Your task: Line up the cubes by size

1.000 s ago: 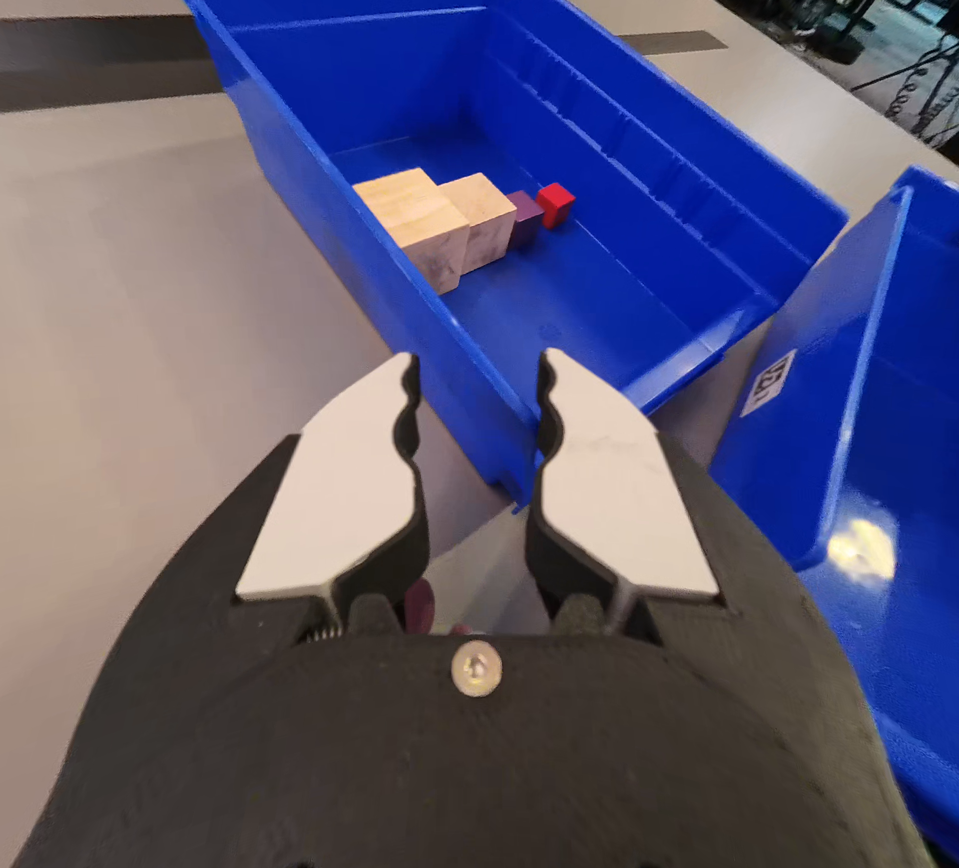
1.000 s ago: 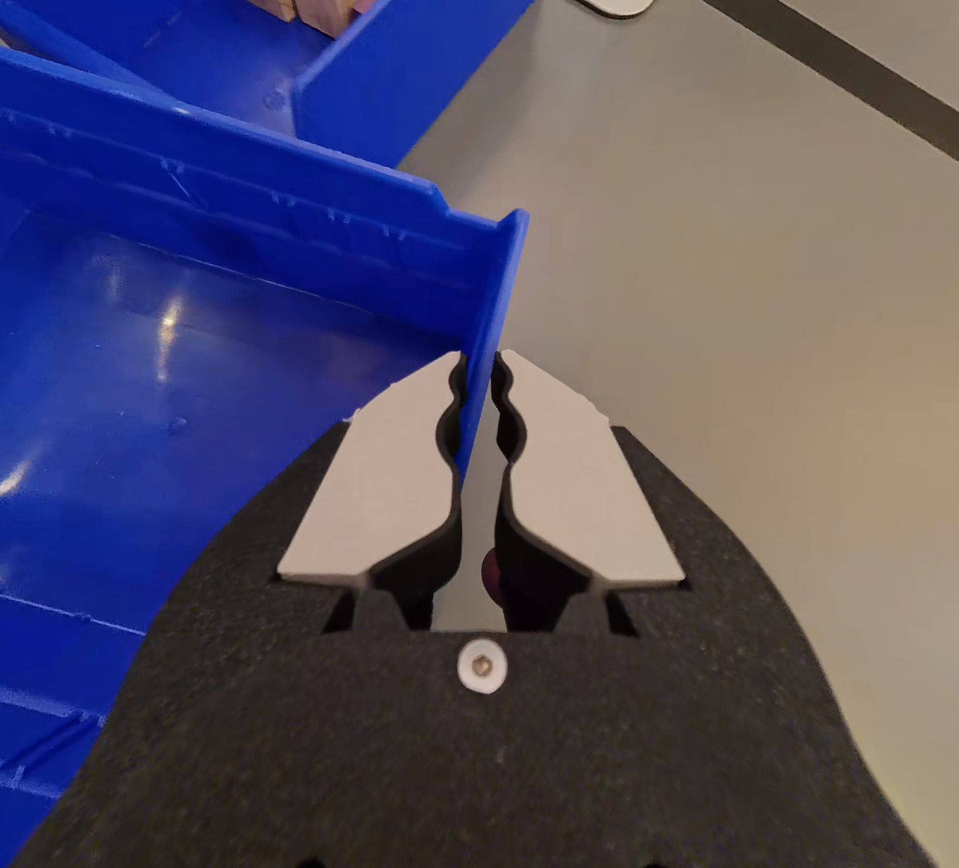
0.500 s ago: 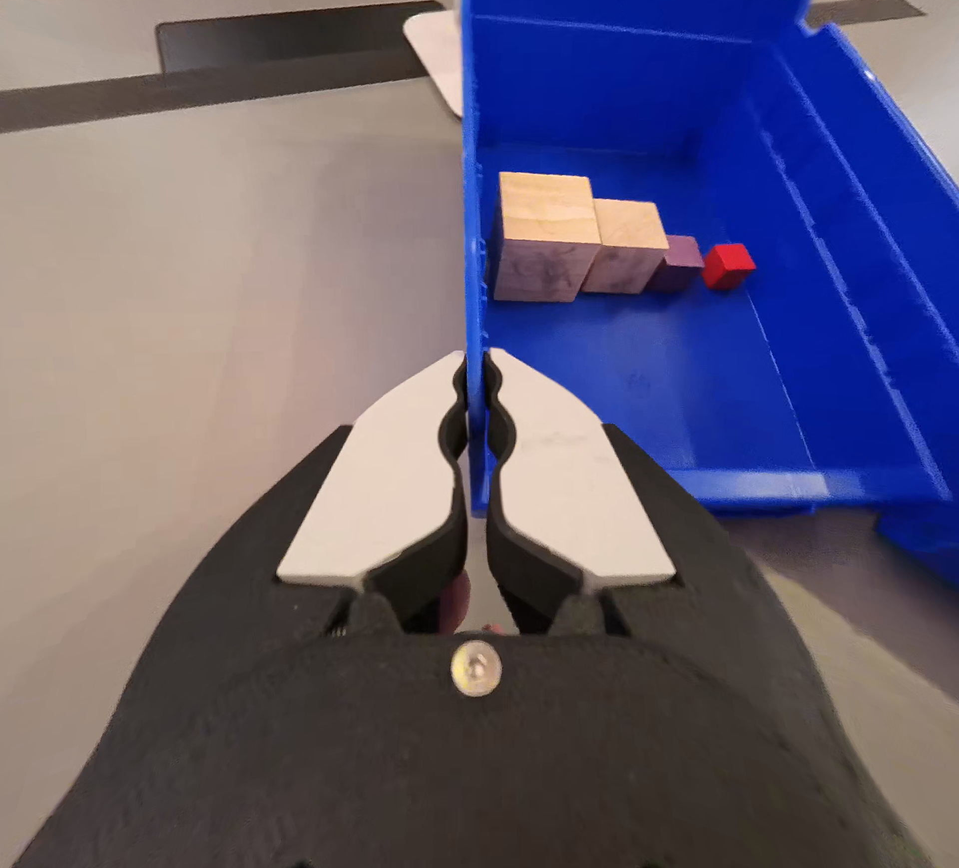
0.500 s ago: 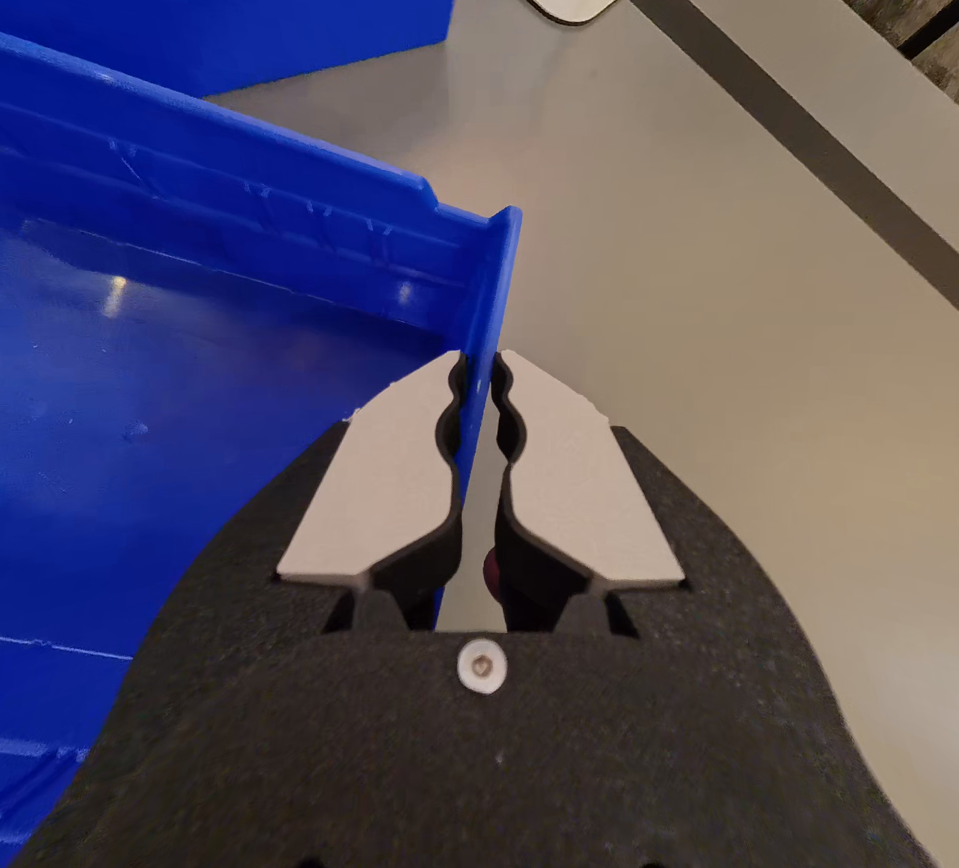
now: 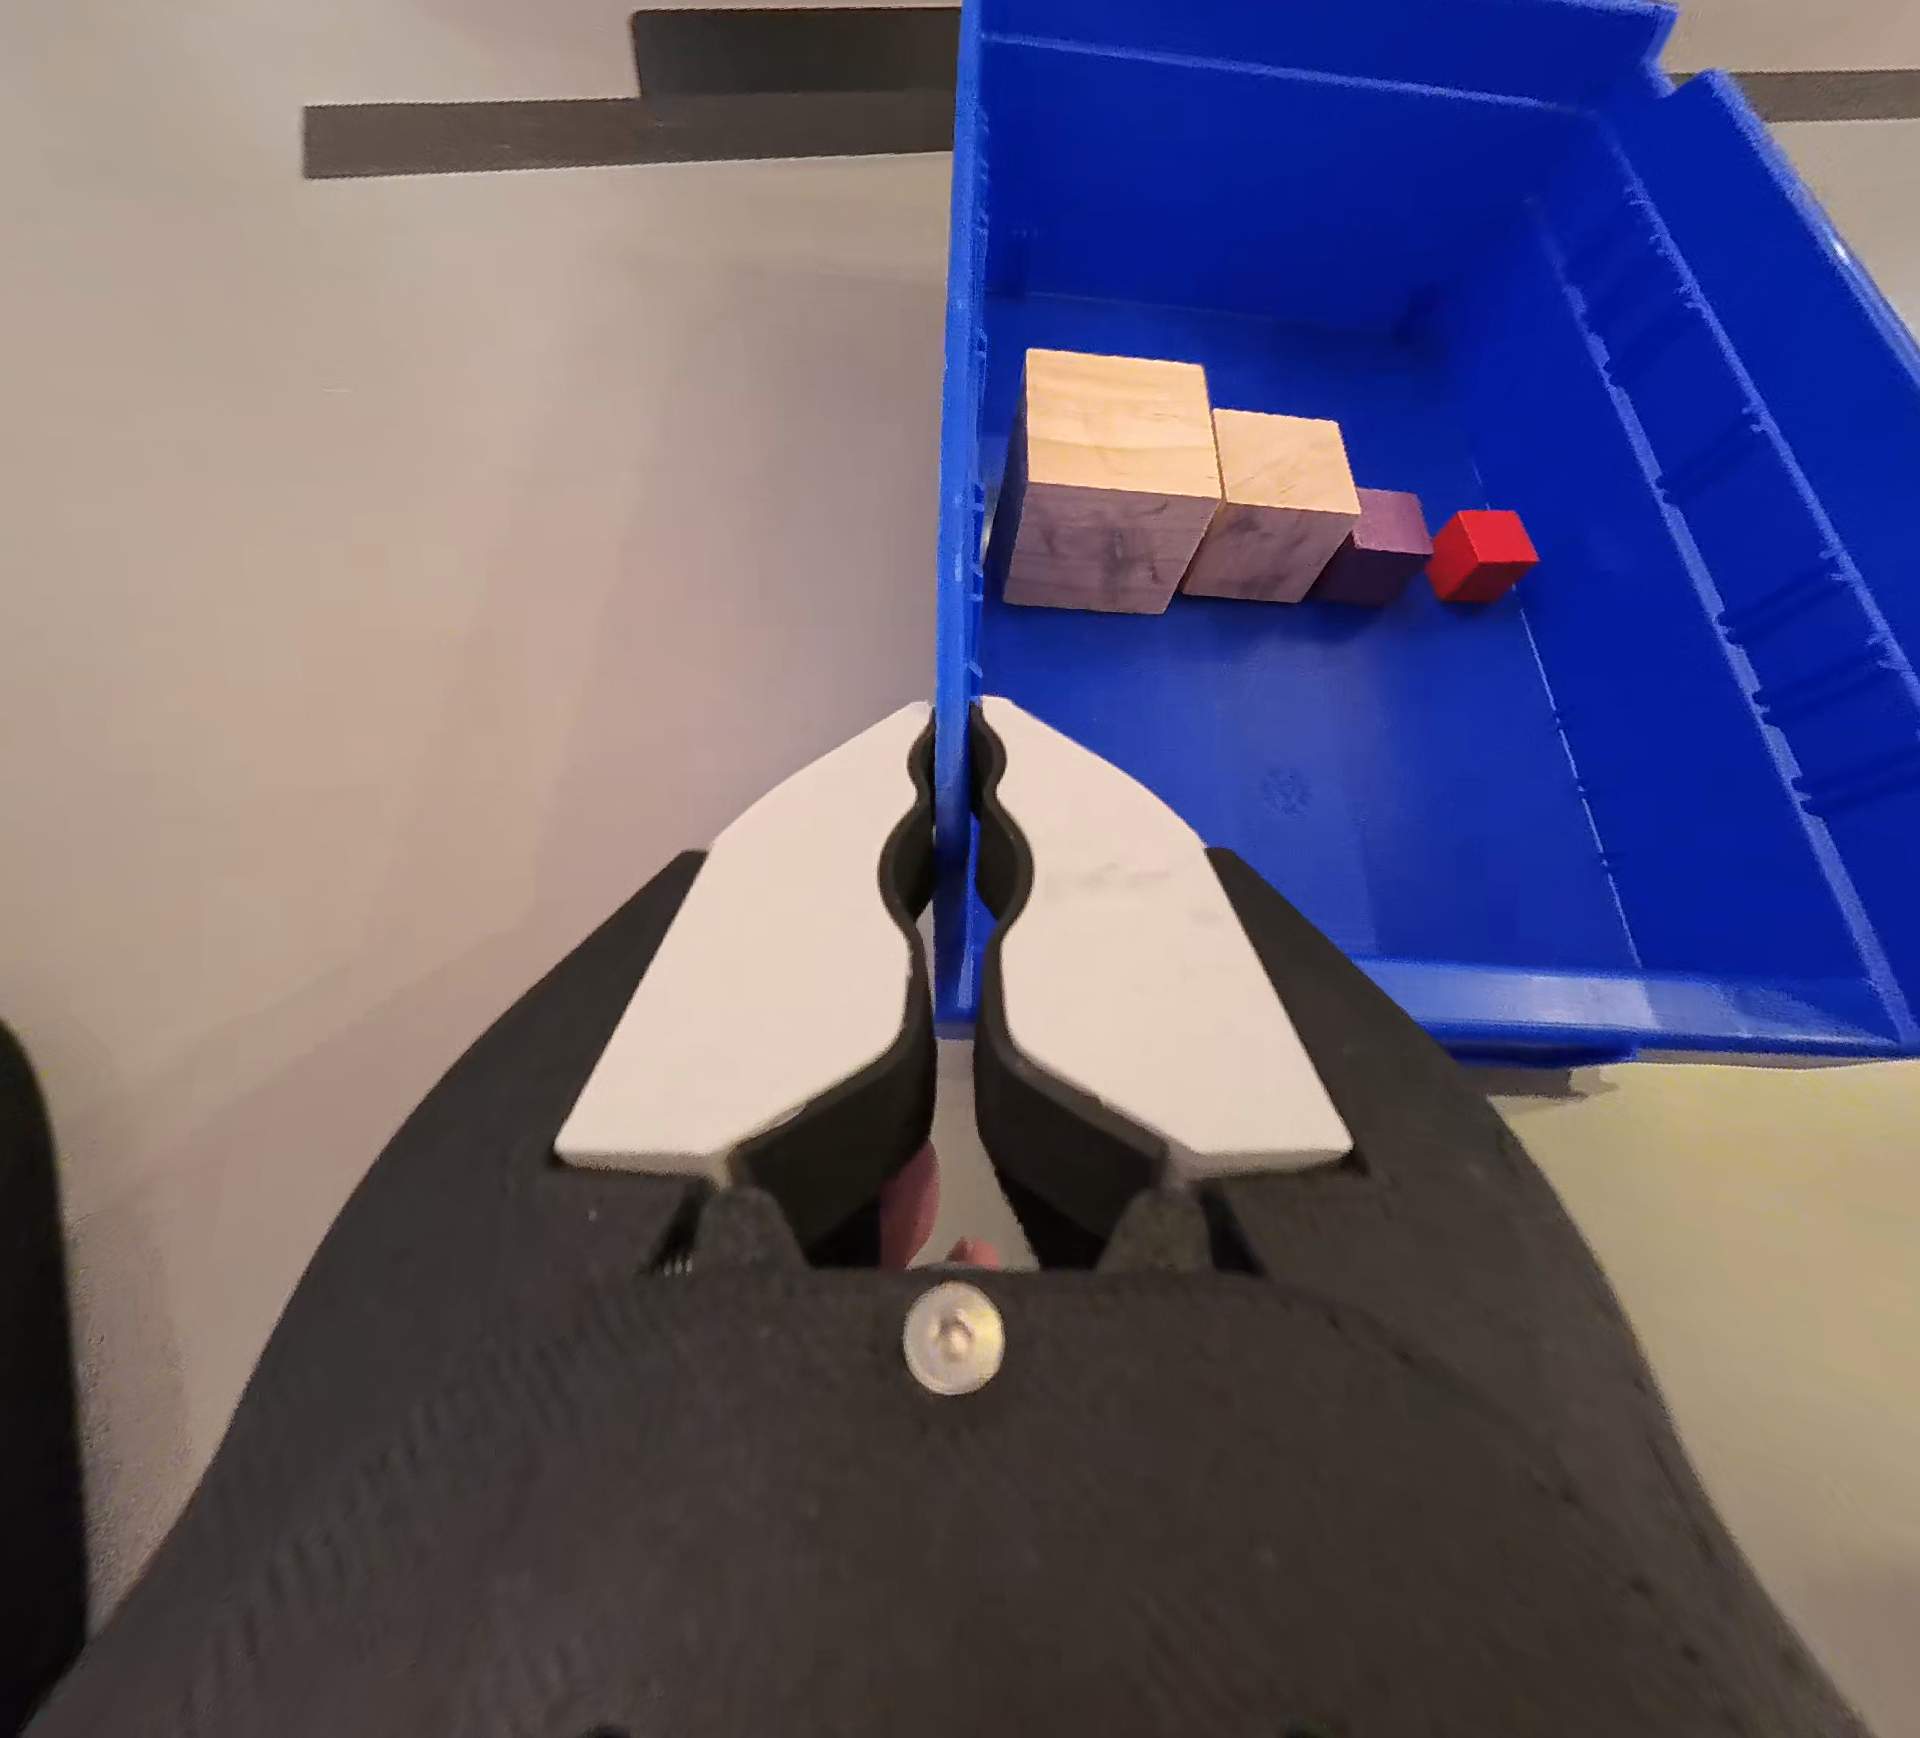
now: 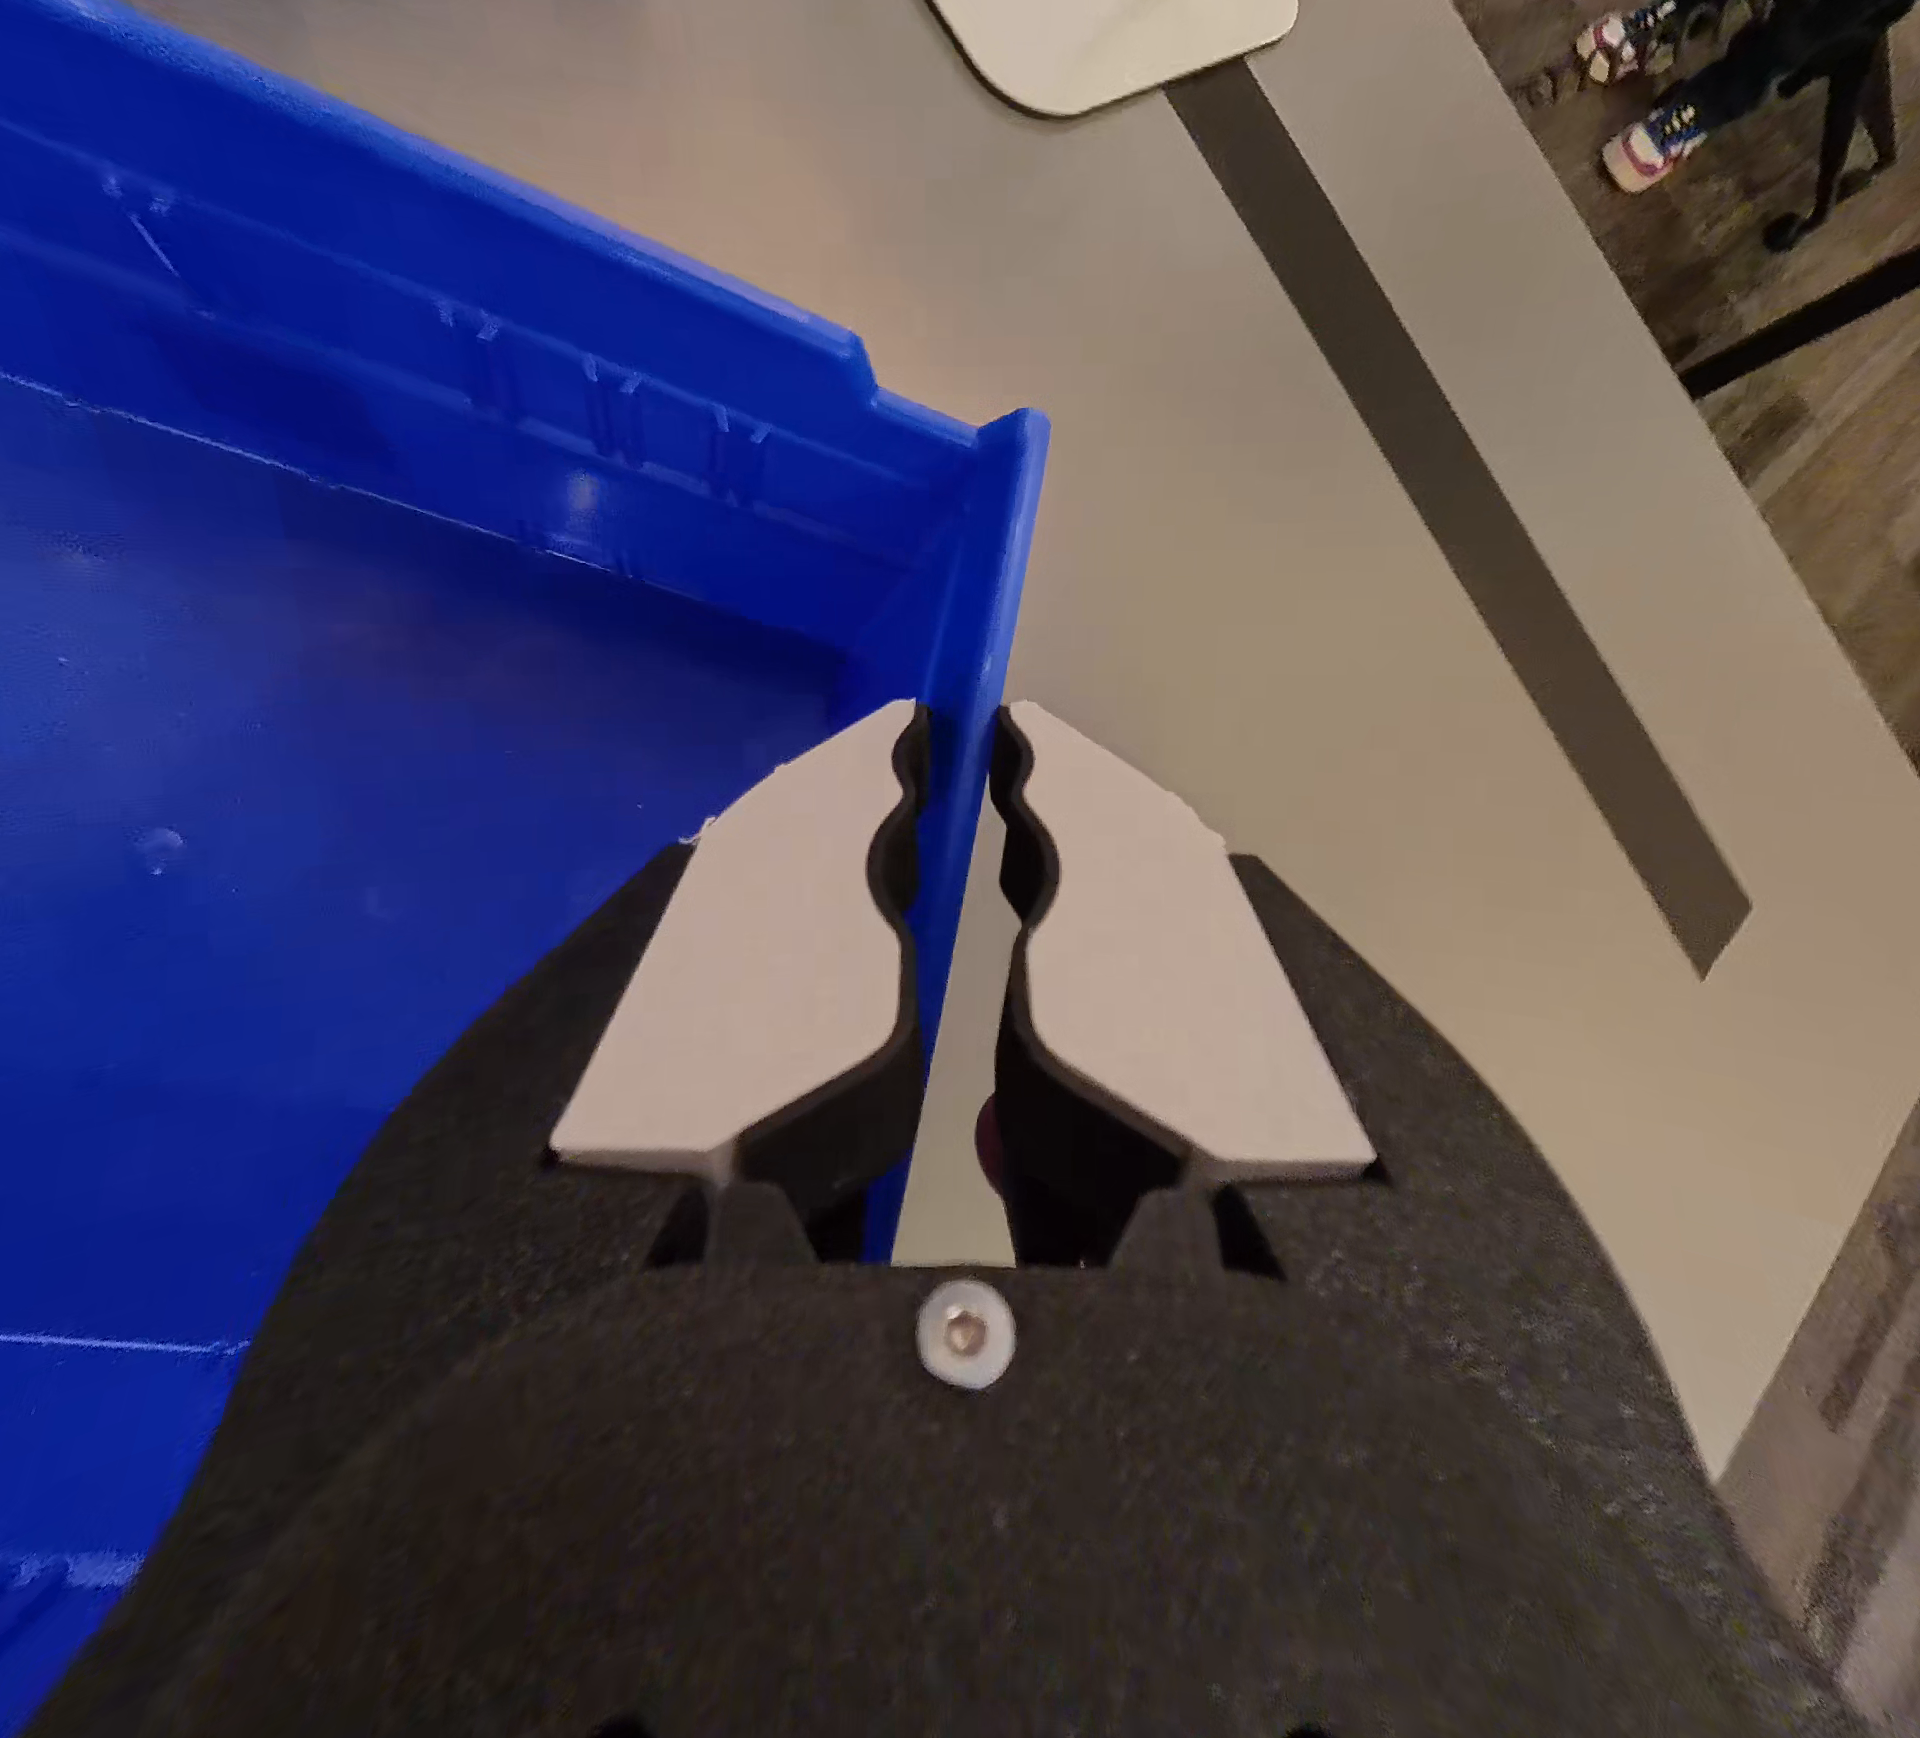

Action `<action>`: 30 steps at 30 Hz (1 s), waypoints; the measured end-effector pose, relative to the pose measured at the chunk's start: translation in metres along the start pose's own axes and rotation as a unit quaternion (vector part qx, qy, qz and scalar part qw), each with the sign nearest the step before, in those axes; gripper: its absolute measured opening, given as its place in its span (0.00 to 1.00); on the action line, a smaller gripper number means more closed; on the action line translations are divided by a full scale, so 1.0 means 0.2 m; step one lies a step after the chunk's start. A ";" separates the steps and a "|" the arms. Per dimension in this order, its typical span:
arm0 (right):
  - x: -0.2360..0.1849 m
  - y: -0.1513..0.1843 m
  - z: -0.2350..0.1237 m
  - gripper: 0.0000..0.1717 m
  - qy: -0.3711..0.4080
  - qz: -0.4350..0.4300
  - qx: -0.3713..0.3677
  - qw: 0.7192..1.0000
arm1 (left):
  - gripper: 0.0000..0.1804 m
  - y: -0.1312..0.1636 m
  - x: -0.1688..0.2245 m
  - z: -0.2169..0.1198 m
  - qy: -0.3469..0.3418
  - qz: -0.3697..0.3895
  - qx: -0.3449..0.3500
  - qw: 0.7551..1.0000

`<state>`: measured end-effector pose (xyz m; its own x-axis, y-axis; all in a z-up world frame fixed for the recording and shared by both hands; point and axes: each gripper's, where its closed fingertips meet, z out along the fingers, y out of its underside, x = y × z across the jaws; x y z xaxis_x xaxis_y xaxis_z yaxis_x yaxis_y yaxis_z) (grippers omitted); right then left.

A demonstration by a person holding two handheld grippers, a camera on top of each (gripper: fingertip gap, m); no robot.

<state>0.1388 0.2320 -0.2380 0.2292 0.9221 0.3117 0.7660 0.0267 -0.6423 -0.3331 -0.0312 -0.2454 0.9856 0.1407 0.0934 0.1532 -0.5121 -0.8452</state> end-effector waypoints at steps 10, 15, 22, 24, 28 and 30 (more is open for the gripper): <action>0.38 -0.08 0.24 0.09 0.017 -0.097 0.002 0.995 | 0.01 0.00 -0.15 -0.03 -0.033 -0.025 0.009 0.999; 0.62 -0.13 0.19 0.25 0.147 -0.115 -0.029 0.982 | 0.01 0.00 -0.17 -0.03 -0.039 -0.025 0.012 0.999; 0.20 -0.29 -0.28 0.28 0.148 -0.024 0.057 0.987 | 0.01 0.00 -0.17 -0.03 -0.035 -0.027 0.015 0.999; -0.09 -0.32 -0.37 0.30 0.089 0.004 0.081 0.993 | 0.01 0.00 -0.17 -0.03 -0.034 -0.028 0.017 0.999; -0.64 -0.33 -0.38 0.29 0.009 0.005 0.084 0.996 | 0.01 0.00 -0.17 -0.03 -0.035 -0.028 0.020 0.999; -0.79 -0.32 -0.32 0.29 0.013 -0.021 0.044 0.999 | 0.01 0.00 -0.17 -0.03 -0.036 -0.028 0.021 0.999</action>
<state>0.0913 0.0596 -0.2019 0.2144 0.9088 0.3578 0.7203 0.1003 -0.6864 -0.3657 -0.0413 -0.2451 0.9679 0.2289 0.1042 0.2030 -0.4668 -0.8607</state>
